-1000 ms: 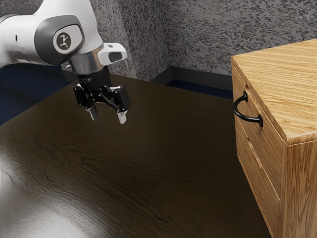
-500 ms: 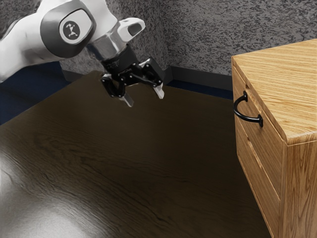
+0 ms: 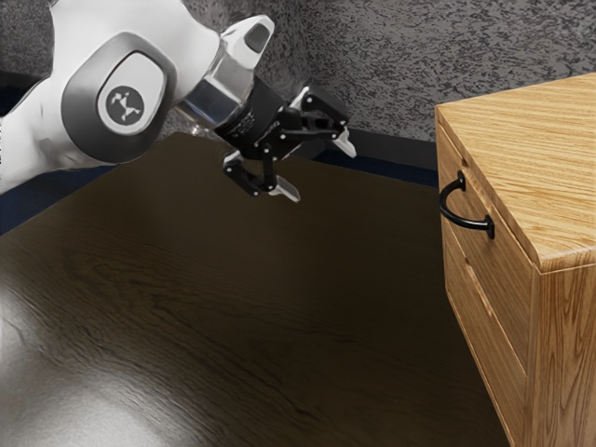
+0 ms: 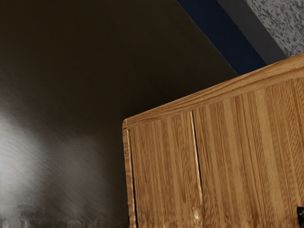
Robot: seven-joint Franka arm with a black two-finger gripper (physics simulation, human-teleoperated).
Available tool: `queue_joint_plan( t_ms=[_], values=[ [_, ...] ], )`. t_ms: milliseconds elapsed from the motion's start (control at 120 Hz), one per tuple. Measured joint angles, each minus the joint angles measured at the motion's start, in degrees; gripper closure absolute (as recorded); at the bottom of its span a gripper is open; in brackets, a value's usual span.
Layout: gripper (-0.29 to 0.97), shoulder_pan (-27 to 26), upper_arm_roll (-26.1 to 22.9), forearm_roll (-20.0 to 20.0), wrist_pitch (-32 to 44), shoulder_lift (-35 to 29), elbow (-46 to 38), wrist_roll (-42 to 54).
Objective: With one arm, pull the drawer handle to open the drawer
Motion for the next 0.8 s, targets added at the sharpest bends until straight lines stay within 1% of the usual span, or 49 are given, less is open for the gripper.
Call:
queue_joint_plan(
  t_ms=[75, 125, 200, 342, 533, 800],
  values=[
    [0.0, -3.5, -0.5, -0.2, 3.2, -3.4, -5.4, -1.9],
    [0.0, -4.0, -1.2, -0.4, 5.1, -4.9, -7.6, -3.0],
    [0.0, -4.3, -1.7, -0.6, 7.2, -5.5, -8.7, -4.5],
    [0.0, -4.3, -2.7, -0.7, 9.7, -5.5, -8.9, -6.9],
    [0.0, -4.4, -4.2, -0.8, 11.9, -2.8, -8.0, -9.4],
    [0.0, -4.2, -6.0, -0.6, 10.0, -1.0, -5.3, -11.7]
  ],
)
